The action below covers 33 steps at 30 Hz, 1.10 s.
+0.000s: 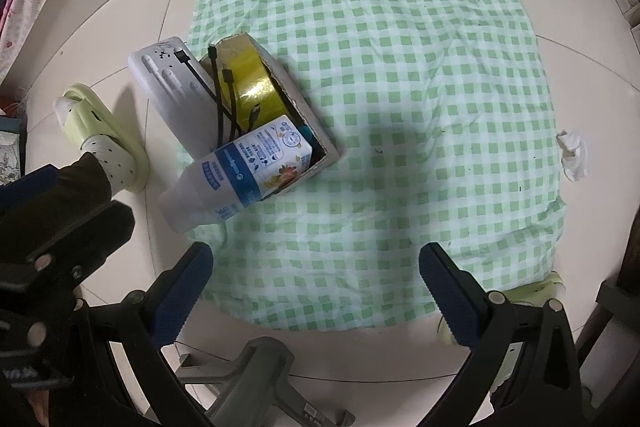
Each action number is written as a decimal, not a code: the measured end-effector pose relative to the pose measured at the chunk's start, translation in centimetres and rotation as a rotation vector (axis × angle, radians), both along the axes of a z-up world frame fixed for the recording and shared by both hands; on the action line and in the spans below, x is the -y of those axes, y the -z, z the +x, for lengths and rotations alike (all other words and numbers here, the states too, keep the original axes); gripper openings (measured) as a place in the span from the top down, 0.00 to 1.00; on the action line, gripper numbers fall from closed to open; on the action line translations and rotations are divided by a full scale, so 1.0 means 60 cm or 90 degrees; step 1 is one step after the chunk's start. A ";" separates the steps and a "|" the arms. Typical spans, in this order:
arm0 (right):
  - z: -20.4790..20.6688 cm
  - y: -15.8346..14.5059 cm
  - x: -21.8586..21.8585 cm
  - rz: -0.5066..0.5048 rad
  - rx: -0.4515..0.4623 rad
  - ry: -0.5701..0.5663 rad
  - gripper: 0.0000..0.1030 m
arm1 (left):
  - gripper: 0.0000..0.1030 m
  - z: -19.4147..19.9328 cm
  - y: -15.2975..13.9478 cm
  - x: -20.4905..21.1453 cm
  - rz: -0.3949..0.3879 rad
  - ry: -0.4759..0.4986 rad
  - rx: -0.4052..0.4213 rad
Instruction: Organize rigid objects
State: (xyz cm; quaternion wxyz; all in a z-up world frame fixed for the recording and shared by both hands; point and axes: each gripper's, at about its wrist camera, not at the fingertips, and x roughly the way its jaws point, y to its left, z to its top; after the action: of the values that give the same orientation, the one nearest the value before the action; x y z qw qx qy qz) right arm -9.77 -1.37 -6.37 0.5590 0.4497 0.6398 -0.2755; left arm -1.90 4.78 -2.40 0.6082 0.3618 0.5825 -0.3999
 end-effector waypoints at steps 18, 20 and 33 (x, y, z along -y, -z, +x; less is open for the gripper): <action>-0.001 -0.008 0.004 -0.014 -0.001 0.011 0.00 | 0.00 0.013 -0.012 -0.008 -0.025 -0.027 -0.015; -0.001 -0.008 0.005 -0.014 -0.002 0.011 0.00 | 0.00 0.014 -0.015 -0.009 -0.032 -0.030 -0.018; -0.003 -0.005 0.007 -0.013 -0.002 0.018 0.00 | 0.00 0.012 -0.023 -0.013 -0.061 -0.016 -0.025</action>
State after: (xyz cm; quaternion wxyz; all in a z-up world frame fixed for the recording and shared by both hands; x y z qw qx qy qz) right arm -9.98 -1.77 -6.06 0.5588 0.4526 0.6311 -0.2909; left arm -1.18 5.54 -1.02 0.6183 0.3173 0.5789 -0.4264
